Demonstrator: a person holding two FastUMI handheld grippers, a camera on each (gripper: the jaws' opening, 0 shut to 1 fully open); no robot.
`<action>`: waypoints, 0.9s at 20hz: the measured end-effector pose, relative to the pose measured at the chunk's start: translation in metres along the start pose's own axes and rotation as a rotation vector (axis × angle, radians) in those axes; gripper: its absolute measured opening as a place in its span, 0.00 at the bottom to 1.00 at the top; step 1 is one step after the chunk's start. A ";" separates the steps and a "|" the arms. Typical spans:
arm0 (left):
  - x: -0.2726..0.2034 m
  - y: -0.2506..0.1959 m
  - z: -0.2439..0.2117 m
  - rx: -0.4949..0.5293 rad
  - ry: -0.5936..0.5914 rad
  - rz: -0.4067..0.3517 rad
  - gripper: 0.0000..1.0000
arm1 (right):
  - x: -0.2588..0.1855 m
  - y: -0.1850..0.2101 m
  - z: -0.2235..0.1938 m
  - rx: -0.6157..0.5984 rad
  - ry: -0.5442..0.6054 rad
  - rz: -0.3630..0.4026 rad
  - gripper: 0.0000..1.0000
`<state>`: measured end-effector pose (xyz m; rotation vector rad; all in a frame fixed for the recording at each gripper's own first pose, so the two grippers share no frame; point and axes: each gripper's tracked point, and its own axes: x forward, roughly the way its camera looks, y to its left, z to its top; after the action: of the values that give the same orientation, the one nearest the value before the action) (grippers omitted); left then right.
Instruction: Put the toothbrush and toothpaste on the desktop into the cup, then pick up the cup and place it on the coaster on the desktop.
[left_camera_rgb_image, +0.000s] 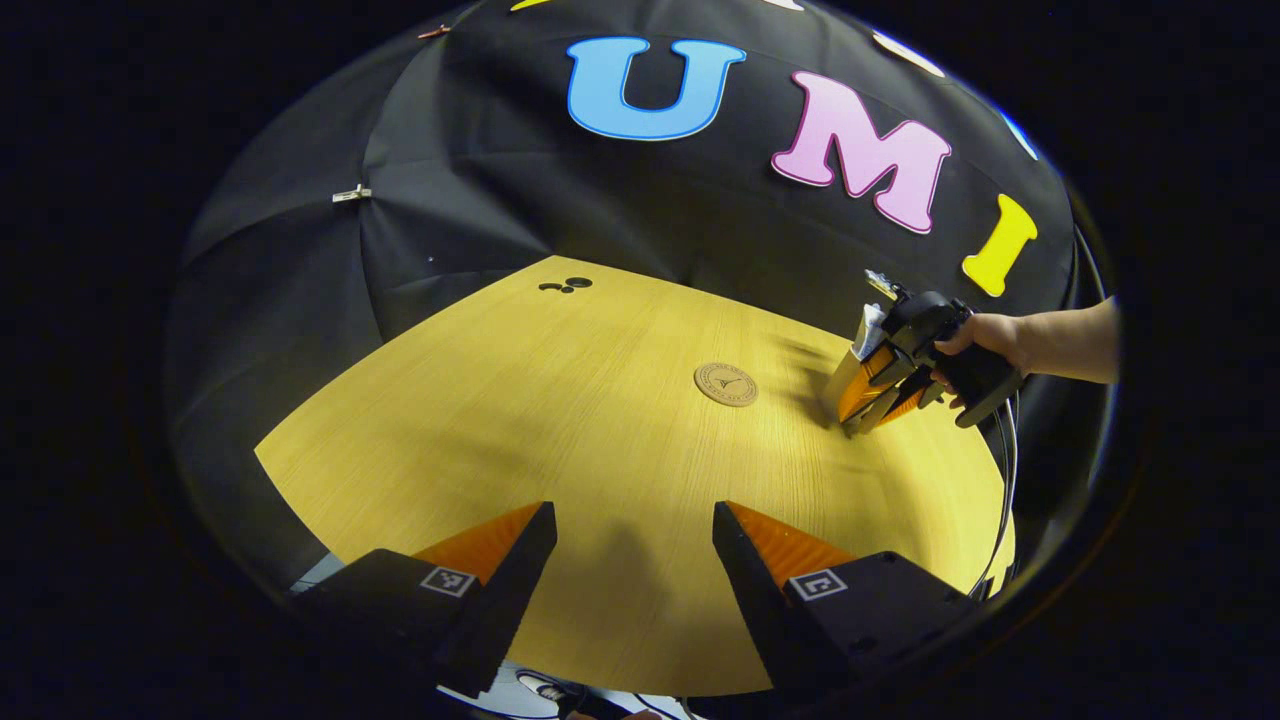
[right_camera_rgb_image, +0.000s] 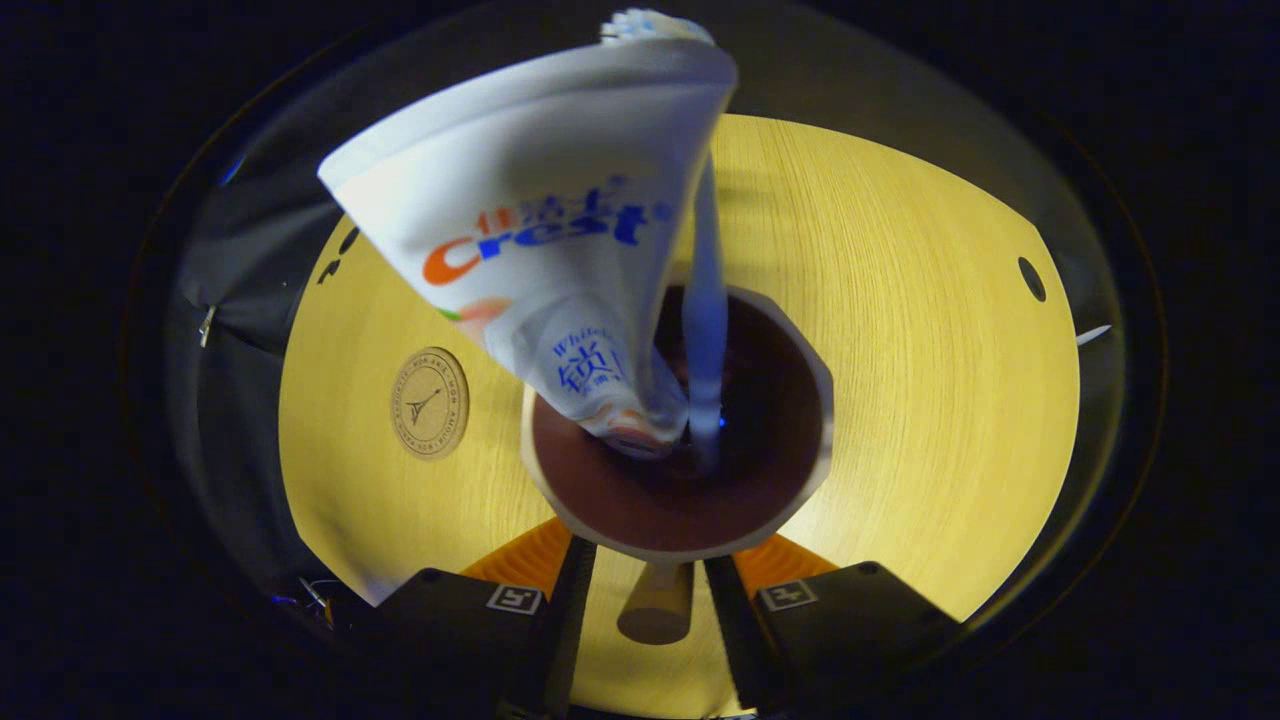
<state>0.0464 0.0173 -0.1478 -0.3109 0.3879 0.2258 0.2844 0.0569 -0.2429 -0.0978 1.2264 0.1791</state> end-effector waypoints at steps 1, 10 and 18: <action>-0.002 -0.001 -0.001 0.000 0.005 -0.002 0.98 | -0.003 -0.002 0.002 -0.007 -0.009 -0.008 0.44; -0.008 -0.005 -0.014 0.028 0.021 -0.013 0.98 | -0.002 -0.001 0.007 -0.015 -0.046 -0.030 0.29; -0.006 0.000 -0.021 0.036 0.034 -0.017 0.98 | -0.012 0.000 0.010 -0.032 -0.099 -0.029 0.29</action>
<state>0.0340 0.0089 -0.1633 -0.2827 0.4218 0.1966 0.2898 0.0575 -0.2280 -0.1328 1.1226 0.1760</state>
